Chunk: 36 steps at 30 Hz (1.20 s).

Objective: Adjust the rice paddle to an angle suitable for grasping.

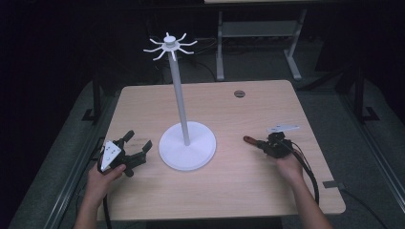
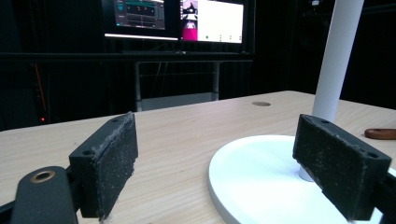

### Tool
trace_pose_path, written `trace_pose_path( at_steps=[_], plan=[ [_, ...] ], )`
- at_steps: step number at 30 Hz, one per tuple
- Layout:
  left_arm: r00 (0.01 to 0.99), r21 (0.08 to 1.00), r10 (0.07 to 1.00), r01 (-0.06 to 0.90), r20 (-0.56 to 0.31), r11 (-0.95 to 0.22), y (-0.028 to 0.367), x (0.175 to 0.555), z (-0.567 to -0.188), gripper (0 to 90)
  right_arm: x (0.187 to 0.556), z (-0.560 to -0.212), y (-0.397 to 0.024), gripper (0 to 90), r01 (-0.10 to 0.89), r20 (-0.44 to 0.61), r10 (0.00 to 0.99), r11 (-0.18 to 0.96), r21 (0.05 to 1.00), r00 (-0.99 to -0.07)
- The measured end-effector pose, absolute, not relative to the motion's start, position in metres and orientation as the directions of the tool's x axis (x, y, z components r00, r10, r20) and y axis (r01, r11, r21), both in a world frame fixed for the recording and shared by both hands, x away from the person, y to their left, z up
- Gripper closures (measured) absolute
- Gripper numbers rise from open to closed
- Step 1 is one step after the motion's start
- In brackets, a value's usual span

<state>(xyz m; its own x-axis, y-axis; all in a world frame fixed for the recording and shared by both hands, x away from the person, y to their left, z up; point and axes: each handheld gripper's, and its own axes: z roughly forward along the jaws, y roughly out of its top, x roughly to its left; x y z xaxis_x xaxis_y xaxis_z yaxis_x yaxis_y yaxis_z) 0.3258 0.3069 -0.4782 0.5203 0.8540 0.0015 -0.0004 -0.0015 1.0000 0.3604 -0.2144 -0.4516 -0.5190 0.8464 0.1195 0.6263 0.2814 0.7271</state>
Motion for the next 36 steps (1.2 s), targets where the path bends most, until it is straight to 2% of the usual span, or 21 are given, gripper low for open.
trace_pose_path(
  at_steps=[7, 18, 36],
  plan=[
    [0.52, 1.0, 0.854, 0.001, 0.001, -0.001, 0.307, 0.326, -0.478, 13.4, 0.362, -0.439, -0.257, 89.8, 0.637, 0.085, 0.867, 0.29, 0.715, -0.491],
    [0.52, 1.0, 0.854, 0.001, 0.001, -0.002, 0.307, 0.326, -0.478, 13.4, 0.364, -0.449, -0.305, 89.8, 0.693, 0.055, 0.919, 0.255, 0.675, -0.391],
    [0.52, 1.0, 0.854, 0.002, 0.002, -0.004, 0.308, 0.326, -0.478, 13.4, 0.367, -0.461, -0.315, 89.8, 0.721, 0.069, 0.926, 0.24, 0.65, -0.371]
  ],
)
